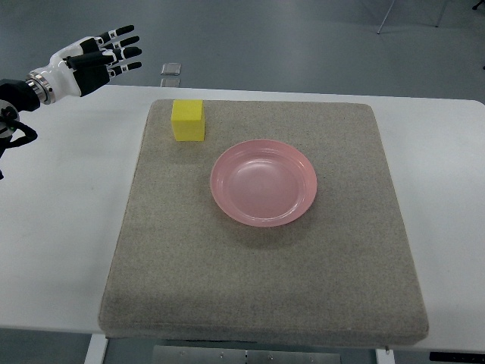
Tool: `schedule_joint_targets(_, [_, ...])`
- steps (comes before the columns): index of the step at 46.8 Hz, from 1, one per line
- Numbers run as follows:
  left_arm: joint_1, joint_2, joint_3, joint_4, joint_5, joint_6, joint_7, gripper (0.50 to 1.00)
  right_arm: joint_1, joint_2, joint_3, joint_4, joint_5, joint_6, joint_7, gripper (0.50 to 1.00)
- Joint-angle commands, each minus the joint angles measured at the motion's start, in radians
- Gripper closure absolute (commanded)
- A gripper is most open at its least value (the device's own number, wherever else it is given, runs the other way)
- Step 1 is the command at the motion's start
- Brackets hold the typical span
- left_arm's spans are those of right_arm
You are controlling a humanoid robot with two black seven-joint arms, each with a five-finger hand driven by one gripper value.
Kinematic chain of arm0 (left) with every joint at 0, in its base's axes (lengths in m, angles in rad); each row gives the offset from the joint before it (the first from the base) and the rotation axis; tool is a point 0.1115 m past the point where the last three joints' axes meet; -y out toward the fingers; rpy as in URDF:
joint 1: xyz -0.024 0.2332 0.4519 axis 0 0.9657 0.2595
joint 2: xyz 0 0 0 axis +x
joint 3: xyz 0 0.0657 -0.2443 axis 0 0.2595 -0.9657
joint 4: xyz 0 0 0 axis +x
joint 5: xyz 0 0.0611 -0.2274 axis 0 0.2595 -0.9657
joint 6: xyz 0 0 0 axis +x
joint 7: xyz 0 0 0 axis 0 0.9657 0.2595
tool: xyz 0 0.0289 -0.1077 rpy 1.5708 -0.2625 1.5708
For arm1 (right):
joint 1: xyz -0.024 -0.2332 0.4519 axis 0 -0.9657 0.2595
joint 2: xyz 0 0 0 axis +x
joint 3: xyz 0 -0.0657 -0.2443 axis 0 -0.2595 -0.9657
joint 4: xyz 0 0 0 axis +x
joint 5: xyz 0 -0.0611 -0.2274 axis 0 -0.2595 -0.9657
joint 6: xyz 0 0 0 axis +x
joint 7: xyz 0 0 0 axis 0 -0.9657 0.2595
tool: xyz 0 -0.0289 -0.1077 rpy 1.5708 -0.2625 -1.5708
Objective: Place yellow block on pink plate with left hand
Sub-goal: 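Move the open left hand forward toward the yellow cube, then lower the left hand over the yellow cube and close fingers around it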
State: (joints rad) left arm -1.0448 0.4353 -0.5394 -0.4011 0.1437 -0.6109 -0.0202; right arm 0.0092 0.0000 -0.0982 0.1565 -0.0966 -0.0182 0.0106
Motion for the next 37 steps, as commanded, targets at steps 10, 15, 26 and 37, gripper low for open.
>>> schedule_joint_targets(10, [-0.046,0.003,-0.02,-0.01,0.378,0.0,-0.061,0.512,0.0,0.0,0.0,0.0,0.0,0.0,0.0,0.576])
schedule_joint_targets(15, [-0.066,0.006,-0.039,-0.031,0.496,0.0,-0.115,0.516,0.0,0.0,0.0,0.0,0.0,0.0,0.0,0.576])
schedule_joint_targets(26, [-0.11,0.016,-0.039,-0.107,0.801,0.0,-0.168,0.538,0.0,0.0,0.0,0.0,0.0,0.0,0.0,0.576])
schedule_joint_targets(37, [-0.112,0.003,-0.024,-0.211,1.066,0.071,-0.182,0.527,0.0,0.0,0.0,0.0,0.0,0.0,0.0,0.576])
